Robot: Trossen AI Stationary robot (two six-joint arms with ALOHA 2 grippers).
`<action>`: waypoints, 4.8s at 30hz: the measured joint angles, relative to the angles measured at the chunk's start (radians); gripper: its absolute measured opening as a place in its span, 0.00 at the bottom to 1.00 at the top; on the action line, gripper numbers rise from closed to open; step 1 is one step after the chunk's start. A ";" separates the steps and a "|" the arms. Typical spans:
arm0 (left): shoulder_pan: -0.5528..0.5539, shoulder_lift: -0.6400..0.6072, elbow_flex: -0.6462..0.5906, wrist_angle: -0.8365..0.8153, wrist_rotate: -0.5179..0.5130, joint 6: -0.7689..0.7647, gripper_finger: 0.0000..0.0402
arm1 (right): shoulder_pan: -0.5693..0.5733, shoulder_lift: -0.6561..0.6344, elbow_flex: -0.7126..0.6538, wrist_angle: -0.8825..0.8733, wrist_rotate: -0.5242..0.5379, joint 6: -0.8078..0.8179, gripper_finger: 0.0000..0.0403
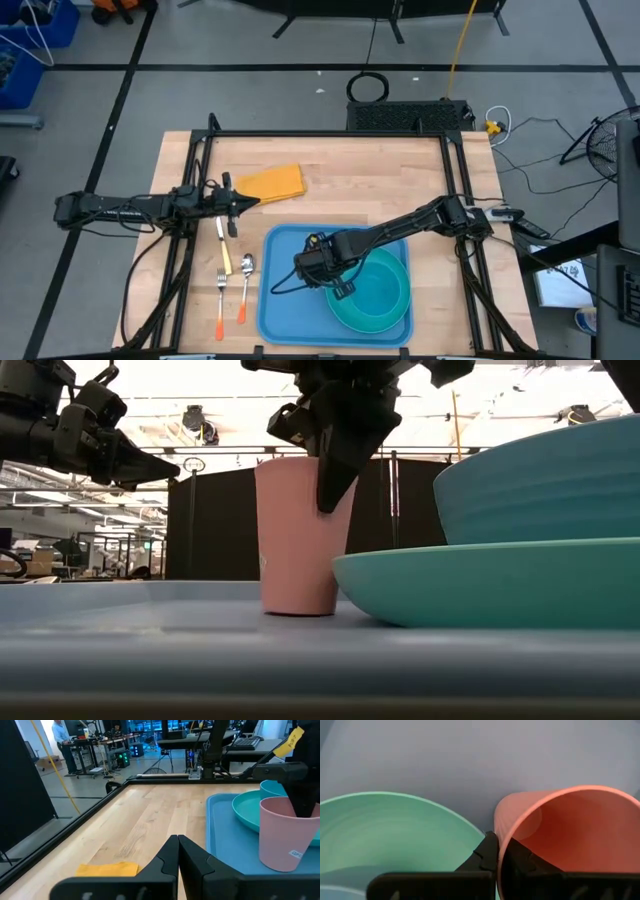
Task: Set up tray
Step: Put the pink cup on the tray to the top left of the blue plate, then put the yellow napkin on the tray to the left of the pink cup
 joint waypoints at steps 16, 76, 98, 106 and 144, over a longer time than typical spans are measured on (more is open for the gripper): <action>0.000 0.000 0.000 0.000 0.001 -0.001 0.02 | -0.002 -0.041 -0.002 0.027 0.088 -0.010 0.27; 0.021 0.263 0.248 -0.294 -0.315 -0.180 0.02 | -0.487 -1.713 -1.823 1.407 -0.157 0.113 0.00; 0.448 1.357 1.259 -0.916 0.129 0.401 0.26 | -0.492 -1.711 -1.823 1.401 -0.214 0.091 0.00; 0.449 1.573 1.539 -1.181 0.113 0.701 0.69 | -0.492 -1.711 -1.823 1.390 -0.214 0.068 0.00; 0.361 1.809 1.618 -1.229 -0.088 1.233 0.46 | -0.492 -1.710 -1.822 1.320 -0.236 0.095 0.00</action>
